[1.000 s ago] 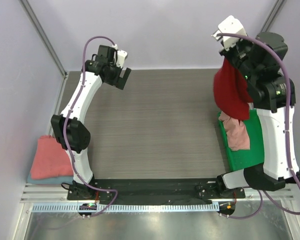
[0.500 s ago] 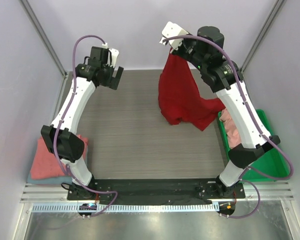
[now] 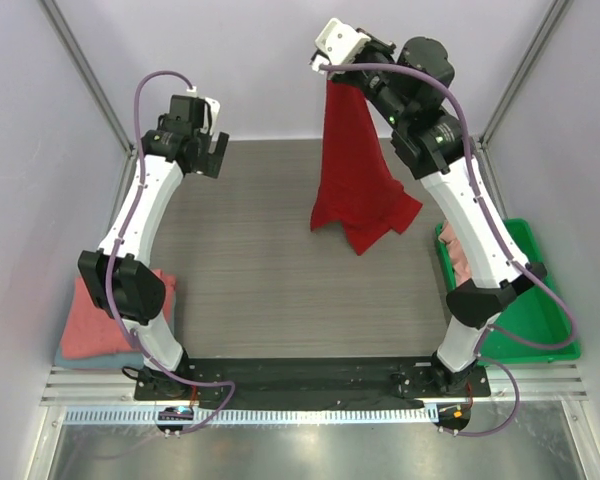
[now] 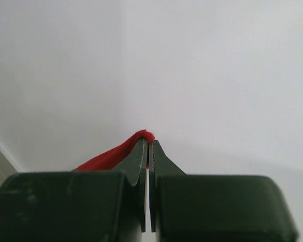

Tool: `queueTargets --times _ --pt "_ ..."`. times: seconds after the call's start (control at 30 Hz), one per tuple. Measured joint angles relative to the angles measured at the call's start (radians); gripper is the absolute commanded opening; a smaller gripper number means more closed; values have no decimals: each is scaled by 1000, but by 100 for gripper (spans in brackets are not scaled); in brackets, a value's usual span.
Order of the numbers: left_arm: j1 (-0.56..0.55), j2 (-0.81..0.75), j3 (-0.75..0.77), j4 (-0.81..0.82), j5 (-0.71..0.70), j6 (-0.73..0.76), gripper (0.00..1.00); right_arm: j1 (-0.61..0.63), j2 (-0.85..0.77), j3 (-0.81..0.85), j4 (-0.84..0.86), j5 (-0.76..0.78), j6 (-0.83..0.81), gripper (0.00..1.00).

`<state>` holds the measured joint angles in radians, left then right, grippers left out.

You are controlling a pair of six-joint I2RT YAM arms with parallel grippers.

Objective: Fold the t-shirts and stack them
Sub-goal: Move the tshirt to the center of the board

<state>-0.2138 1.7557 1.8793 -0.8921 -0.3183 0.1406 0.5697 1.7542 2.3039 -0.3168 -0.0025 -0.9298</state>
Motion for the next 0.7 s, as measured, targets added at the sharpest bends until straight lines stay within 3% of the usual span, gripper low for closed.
queueTargets --times 0.37,0.6,0.7 --pt "76 -16 -4 18 -49 -10 100 136 163 124 205 -64 -34 1" --pt "81 -42 -6 31 -65 -10 100 131 175 153 278 -22 -94 1" --pt "83 -41 -6 35 -67 -10 100 106 128 71 308 23 -115 1"
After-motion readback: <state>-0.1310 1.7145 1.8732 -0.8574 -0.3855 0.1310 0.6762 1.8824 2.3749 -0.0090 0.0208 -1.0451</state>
